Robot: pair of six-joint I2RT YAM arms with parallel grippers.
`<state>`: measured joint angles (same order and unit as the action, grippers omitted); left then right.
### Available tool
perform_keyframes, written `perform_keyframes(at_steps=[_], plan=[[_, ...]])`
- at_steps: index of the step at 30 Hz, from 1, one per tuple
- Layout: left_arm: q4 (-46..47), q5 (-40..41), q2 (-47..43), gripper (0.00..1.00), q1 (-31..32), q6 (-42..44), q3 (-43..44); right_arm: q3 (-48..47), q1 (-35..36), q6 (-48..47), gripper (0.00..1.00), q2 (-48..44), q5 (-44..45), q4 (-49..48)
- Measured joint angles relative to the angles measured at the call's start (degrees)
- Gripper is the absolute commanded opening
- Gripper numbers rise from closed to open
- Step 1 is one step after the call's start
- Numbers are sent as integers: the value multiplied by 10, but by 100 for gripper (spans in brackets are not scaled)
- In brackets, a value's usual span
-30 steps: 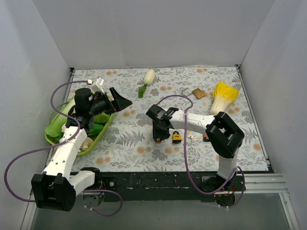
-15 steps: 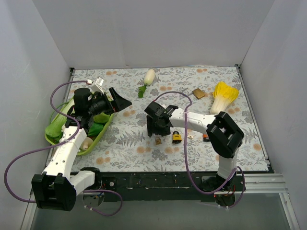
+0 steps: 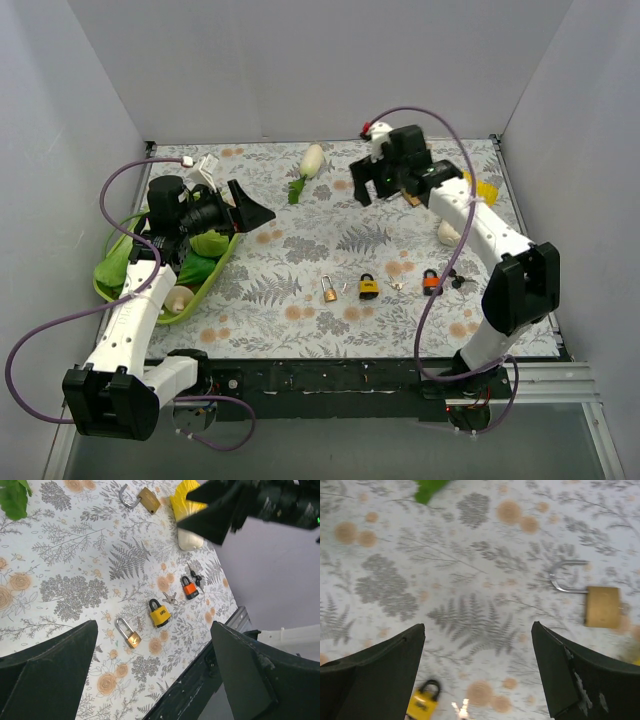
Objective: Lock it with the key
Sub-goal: Pick up the lock from the center of the board.
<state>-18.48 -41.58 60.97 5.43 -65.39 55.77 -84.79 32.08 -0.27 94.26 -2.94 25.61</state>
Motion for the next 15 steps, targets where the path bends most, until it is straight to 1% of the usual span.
perform_keyframes(at_steps=[2, 4, 7, 12, 15], plan=[[-8, -10, 0, 98, 0, 5, 0, -32, -81, -67, 93, 24, -43, 23], [-13, -19, 0, 98, 0, 12, 0, -74, -137, -121, 93, 61, -63, 49], [-18, -29, 1, 98, 0, 20, 0, -126, -198, -183, 92, 125, -84, 72], [-22, -43, 8, 98, 0, 26, 0, -154, -246, -236, 89, 197, -95, 102], [-24, -48, 10, 98, 0, 27, 0, -169, -260, -256, 86, 233, -94, 108]])
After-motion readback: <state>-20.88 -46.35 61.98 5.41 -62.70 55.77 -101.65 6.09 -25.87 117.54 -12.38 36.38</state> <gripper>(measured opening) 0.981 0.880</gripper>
